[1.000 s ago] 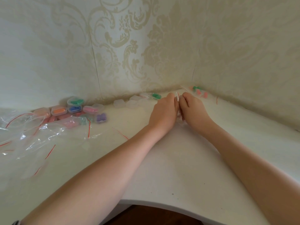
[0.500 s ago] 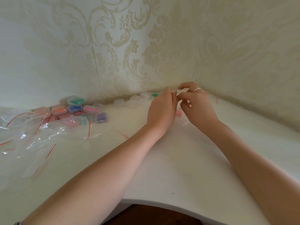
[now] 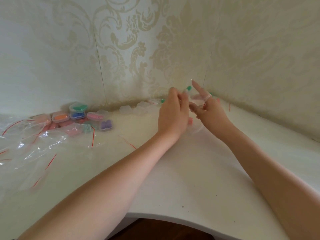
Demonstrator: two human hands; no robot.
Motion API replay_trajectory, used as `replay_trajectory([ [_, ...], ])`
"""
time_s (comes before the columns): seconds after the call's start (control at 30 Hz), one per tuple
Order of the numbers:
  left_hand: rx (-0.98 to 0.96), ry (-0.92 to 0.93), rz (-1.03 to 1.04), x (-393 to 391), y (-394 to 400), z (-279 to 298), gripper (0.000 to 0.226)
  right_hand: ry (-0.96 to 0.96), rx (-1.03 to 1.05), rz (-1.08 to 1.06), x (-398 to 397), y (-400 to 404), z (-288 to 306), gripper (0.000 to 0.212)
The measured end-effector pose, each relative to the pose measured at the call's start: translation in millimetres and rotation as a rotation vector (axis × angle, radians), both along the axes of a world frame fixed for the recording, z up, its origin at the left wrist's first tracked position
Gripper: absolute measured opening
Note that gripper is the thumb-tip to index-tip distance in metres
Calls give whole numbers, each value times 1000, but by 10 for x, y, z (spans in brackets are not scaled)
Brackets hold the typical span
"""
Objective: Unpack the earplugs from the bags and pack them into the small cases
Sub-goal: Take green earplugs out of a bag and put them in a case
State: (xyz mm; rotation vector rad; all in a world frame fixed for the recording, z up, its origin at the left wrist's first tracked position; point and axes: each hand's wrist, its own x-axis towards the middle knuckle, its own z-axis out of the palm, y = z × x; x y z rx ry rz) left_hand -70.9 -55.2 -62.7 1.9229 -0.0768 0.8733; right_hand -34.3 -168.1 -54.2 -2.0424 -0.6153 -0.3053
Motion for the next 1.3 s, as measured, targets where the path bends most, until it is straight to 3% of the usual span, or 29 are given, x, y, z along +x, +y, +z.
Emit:
replay_trajectory([
  [0.13,-636,232,-185,124,139,30,21,38,36,51,22,-17,-3,61],
  [0.2,-799,255,-314,165,175,31,16,70,30,72,16,-10,-12,58],
  [0.33,-746,230,-309,163,181,-4,3,79,46,75,-3,-5,-5,43],
  [0.57,-703,212,-244,178,167,16,12,75,112,31,-11,-47,32,14],
  [0.83,-793,255,-260,207,174,31,13,27,-146,43,85,-103,-53,19],
  [1.1,-676,352,-278,187,182,-23,2,-29,-109,-27,87,-90,-75,15],
  [1.3,-673,340,-152,242,208,-43,13,1,-91,42,48,-47,-54,18],
])
